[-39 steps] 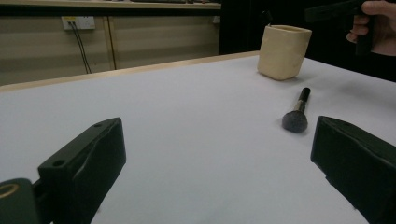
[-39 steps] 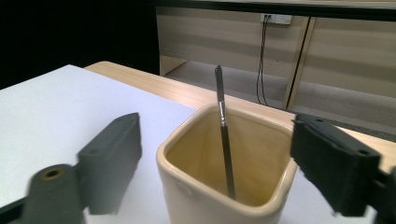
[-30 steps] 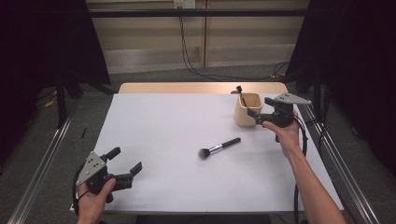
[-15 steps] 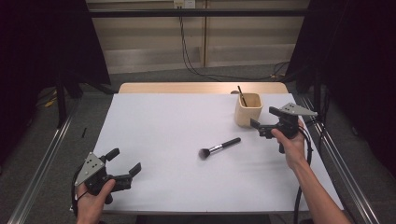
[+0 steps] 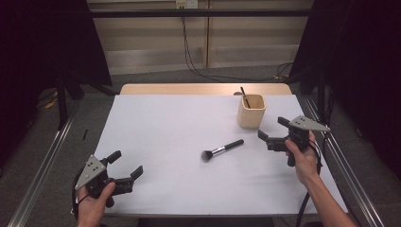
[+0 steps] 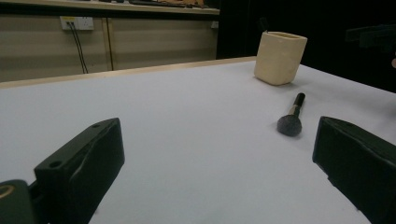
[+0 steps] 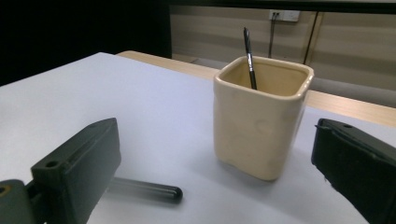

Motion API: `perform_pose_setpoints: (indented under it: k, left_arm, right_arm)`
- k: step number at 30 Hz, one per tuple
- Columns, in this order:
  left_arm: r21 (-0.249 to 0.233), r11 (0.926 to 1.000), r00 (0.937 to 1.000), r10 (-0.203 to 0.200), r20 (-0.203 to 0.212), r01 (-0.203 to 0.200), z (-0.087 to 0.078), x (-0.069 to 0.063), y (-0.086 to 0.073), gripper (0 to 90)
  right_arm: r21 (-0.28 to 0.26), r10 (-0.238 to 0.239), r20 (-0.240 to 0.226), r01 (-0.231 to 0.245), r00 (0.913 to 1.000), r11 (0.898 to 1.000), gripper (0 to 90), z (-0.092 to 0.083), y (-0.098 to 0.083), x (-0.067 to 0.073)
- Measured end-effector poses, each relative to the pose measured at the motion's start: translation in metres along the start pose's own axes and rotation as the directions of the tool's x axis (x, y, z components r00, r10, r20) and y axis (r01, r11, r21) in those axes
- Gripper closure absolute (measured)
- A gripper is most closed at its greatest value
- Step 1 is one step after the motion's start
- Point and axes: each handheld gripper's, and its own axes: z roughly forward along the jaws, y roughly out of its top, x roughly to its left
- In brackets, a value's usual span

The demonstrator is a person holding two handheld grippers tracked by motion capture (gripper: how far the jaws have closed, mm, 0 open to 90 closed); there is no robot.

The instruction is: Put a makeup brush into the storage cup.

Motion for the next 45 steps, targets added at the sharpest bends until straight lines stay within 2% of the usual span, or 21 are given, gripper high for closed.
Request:
perform_pose_setpoints:
  k: [6,15,20,24,26,37,45]
  left_arm:
    - [0.002,1.0,1.0,0.005,0.0,-0.005,0.0,0.0,0.0,2.1]
    - [0.013,0.9999,0.9999,-0.008,-0.009,0.008,-0.001,0.0,0.0,2.2]
    - [0.011,0.9999,0.9999,-0.011,-0.011,0.011,-0.001,0.002,-0.001,2.2]
    - [0.01,0.9999,0.9999,-0.01,-0.013,0.01,-0.002,0.004,-0.002,2.2]
    - [0.006,1.0,0.9997,-0.006,-0.023,0.006,-0.004,0.004,-0.002,2.2]
    - [0.002,1.0,0.9996,-0.002,-0.029,0.002,-0.007,0.003,-0.002,2.2]
    - [-0.004,1.0,0.9994,0.003,-0.034,-0.003,-0.011,0.002,-0.001,2.2]
  right_arm:
    - [0.008,-0.003,-0.003,0.003,1.0,1.0,1.1,-0.011,-0.011,0.008]
    - [0.022,-0.006,-0.003,0.007,1.0,1.0,1.1,-0.027,-0.023,0.014]
    - [0.0,-0.01,-0.014,0.01,0.9999,1.0,1.1,-0.035,-0.025,0.018]
    - [-0.004,-0.012,-0.002,0.012,0.9999,1.0,1.1,-0.044,-0.027,0.022]
    - [-0.008,-0.005,0.021,0.006,0.9998,1.0,1.6,-0.049,-0.03,0.024]
    - [0.021,0.014,0.031,-0.014,0.9994,1.0,1.5,-0.064,-0.047,0.03]
    - [0.014,-0.015,0.024,0.014,0.9996,1.0,1.3,-0.074,-0.053,0.034]
